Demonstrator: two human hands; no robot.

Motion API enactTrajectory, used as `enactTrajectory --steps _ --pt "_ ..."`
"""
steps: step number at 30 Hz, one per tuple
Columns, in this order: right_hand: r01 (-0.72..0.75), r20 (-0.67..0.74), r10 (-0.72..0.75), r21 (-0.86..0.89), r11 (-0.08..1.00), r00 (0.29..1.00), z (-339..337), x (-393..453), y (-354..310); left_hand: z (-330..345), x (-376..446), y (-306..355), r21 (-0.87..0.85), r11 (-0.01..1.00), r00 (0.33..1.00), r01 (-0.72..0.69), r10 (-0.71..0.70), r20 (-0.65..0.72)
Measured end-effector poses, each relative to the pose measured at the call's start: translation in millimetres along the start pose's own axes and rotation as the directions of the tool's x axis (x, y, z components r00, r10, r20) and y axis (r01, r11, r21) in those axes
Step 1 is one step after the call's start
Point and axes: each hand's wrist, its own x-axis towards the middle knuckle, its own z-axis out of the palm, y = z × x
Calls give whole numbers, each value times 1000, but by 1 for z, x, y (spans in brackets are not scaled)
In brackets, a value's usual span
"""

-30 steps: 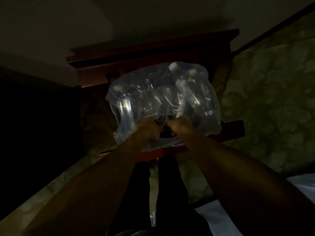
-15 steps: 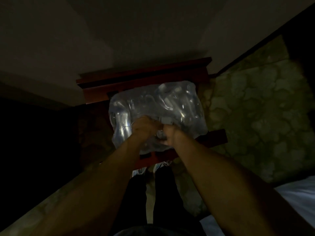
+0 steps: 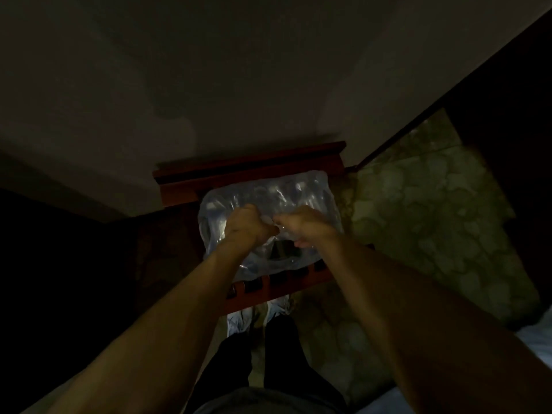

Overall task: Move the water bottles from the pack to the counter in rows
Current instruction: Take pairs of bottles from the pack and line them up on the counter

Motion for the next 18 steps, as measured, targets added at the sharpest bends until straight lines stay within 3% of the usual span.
enactTrajectory --steps 5,11,16,18 --pt "-57 55 47 208 976 997 -27 -22 -6 -53 -14 19 -61 991 985 -118 125 117" --pt "-27 64 7 320 947 998 -55 -56 -18 -109 -35 26 -303 939 985 -160 172 11" --pt "101 74 -148 439 893 986 -67 -80 -1 -140 -50 30 -469 854 974 -226 197 -111" --pt "144 63 -209 536 832 976 -65 -86 0 -148 -56 34 -593 772 974 -229 179 -142"
